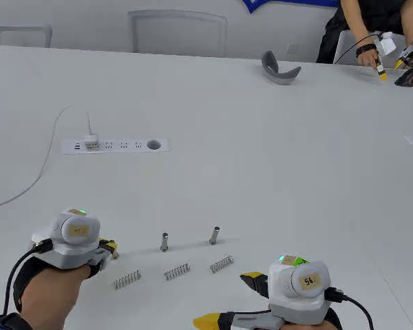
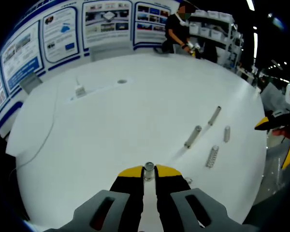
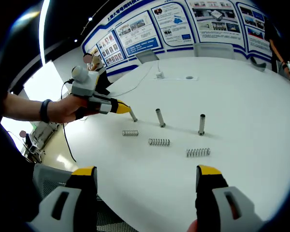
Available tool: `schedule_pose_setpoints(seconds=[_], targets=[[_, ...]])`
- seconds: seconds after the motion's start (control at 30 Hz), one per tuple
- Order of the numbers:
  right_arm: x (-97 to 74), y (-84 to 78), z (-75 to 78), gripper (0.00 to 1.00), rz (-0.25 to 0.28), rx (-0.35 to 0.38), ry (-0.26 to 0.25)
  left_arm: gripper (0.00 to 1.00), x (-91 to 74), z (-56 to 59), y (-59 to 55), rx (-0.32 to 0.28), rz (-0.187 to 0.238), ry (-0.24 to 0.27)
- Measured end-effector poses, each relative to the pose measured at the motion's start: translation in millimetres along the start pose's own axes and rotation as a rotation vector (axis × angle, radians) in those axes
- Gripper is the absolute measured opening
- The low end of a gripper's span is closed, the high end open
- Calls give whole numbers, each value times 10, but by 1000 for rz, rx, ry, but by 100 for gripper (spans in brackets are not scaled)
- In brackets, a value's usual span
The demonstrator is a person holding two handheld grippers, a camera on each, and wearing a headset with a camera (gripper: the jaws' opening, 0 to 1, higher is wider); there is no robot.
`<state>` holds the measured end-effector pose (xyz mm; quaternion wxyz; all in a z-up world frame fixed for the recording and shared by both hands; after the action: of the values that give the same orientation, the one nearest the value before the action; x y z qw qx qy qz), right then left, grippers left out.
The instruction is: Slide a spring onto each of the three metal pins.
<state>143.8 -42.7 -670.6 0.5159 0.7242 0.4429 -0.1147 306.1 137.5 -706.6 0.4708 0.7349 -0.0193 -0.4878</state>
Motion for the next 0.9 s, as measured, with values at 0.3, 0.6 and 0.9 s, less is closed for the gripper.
schedule_pose_setpoints(seconds=[0.3, 0.6, 0.9], targets=[[2, 10, 8, 85, 3, 0, 0, 8, 14, 5, -38, -2, -10, -10], [4, 1, 15, 85, 3, 3, -1, 9, 29, 11, -41, 0, -11, -22], [5, -13, 19, 85, 2, 4, 0, 17, -2, 25, -123, -27, -26, -36]])
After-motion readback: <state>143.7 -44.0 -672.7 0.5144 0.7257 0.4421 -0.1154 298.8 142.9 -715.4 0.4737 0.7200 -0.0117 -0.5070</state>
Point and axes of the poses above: the centre of the closed fingertips' face, and the gripper's own axes: x roughly forward along the fingers, z roughly to its right, y roughly out of its top, the point moved 2 cm from there along -x, roughly backward along the fingers, and after that the axes turned 11 degrees about x, right-handed, at the moved point
